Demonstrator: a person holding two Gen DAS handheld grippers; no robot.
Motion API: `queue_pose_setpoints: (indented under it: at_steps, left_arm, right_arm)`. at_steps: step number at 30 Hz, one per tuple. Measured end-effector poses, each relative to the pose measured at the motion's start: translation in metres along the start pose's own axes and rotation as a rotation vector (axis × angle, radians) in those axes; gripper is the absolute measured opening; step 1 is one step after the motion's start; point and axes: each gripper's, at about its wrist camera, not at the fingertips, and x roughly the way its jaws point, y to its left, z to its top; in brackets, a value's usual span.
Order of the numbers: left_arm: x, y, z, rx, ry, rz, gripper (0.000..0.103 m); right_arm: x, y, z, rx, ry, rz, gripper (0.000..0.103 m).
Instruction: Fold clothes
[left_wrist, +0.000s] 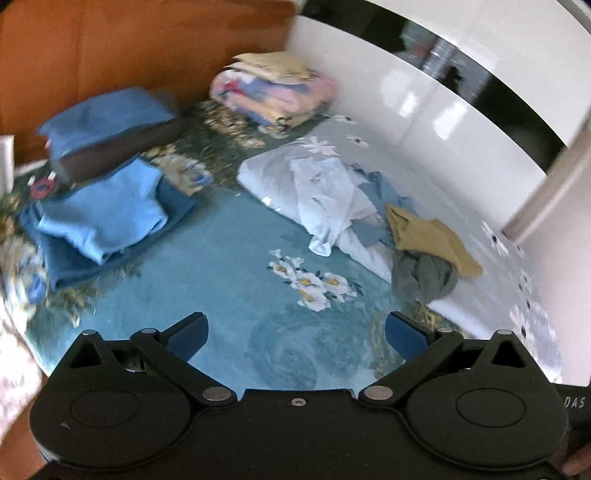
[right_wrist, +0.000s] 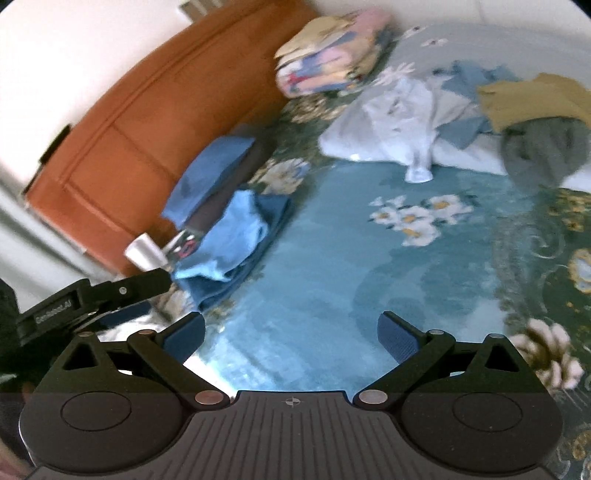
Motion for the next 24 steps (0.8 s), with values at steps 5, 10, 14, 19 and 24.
queue_pose_setpoints:
  at_steps: [5,10,14,19,24]
  left_arm:
    - [0.064,-0.014,0.040,0.083,0.041,-0.046,0.101]
    - [0.078,-0.019,0.046,0.173,0.076,-0.089,0.101]
    - [0.078,-0.032,0.043,0.267,0.051,-0.074,0.101]
    - [0.082,-0.056,0.042,0.357,0.053,-0.056,0.101]
    - [0.088,-0.085,0.044,0.424,0.080,-0.031,0.101]
  right_arm:
    - [-0.009,0.008,-0.021,0.075,-0.056,-0.096,0.101]
    - [-0.020,0.021,-0.048,0.139,-0.115,-0.170,0.101]
    - [-0.028,0.034,-0.070,0.140,-0.133,-0.257,0.102]
    - [-0.037,0.042,-0.095,0.166,-0.145,-0.349,0.102]
    - [-0.047,0.048,-0.111,0.162,-0.146,-0.412,0.102]
